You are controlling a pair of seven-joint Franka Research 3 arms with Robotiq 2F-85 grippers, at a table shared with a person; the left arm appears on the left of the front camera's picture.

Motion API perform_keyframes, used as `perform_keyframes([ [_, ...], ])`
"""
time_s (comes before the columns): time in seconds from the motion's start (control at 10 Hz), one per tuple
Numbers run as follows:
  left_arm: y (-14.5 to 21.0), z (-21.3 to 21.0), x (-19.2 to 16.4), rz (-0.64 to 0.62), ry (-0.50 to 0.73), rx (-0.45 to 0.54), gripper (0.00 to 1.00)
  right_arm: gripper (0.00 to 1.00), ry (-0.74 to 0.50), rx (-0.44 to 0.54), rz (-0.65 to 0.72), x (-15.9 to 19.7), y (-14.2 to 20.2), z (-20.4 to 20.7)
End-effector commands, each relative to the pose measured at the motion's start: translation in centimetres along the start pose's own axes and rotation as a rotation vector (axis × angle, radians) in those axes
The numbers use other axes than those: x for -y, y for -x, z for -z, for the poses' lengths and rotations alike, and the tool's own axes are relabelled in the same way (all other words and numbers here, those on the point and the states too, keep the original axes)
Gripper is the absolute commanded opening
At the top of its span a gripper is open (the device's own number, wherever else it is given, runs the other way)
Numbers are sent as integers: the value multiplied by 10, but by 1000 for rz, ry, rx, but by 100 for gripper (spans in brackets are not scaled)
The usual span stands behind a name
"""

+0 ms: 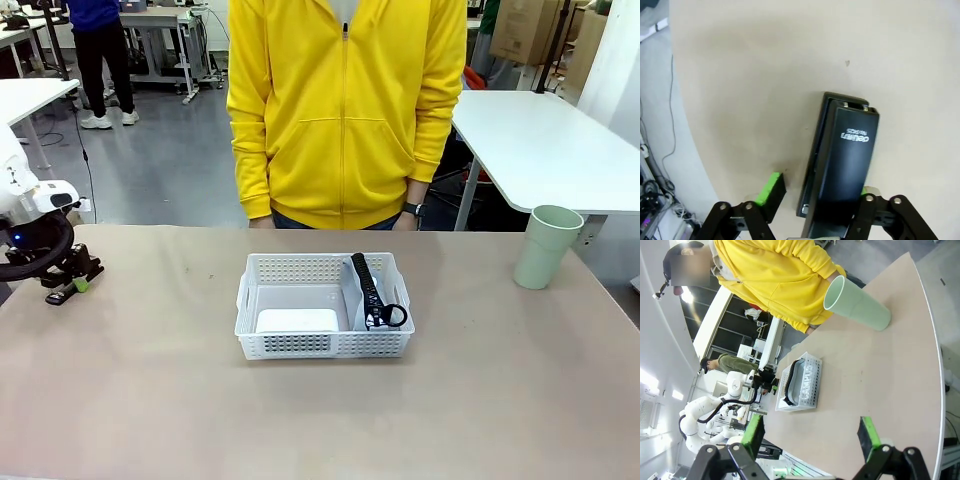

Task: Efficiently arrange items inside the basket to fit them all.
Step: Pick up the Stapler and place it inside the Organizing basket.

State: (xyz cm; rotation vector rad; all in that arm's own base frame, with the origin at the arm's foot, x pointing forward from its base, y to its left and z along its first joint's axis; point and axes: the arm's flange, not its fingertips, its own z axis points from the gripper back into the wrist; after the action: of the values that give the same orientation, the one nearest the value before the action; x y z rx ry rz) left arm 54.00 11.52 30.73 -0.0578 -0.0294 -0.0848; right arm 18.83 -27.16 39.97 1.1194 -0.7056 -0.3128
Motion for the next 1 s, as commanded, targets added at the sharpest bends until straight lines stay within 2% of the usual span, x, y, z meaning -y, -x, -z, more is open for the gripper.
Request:
perform_keyframes([
  [0.0, 10, 4, 14, 1, -38, 12, 0, 100, -19, 21, -28, -1, -1, 2],
  [0.1, 13, 2, 19, 11, -41, 13, 0, 100, -19, 21, -28, -1, -1, 2],
  [0.2, 15, 2, 20, 14, -40, 14, 5, 100, -19, 21, -28, -1, -1, 2],
  [0.3, 14, 1, 20, 13, -38, 13, 0, 100, -19, 21, -28, -1, -1, 2],
  [0.7, 18, -7, 18, -2, -16, 38, 0, 100, -19, 21, -28, -1, -1, 2],
  [0.8, 25, -24, 15, -4, 37, 77, 0, 100, -19, 21, -28, -1, -1, 2],
  [0.9, 41, -55, 11, 15, 157, 147, 0, 100, -19, 21, -28, -1, -1, 2],
])
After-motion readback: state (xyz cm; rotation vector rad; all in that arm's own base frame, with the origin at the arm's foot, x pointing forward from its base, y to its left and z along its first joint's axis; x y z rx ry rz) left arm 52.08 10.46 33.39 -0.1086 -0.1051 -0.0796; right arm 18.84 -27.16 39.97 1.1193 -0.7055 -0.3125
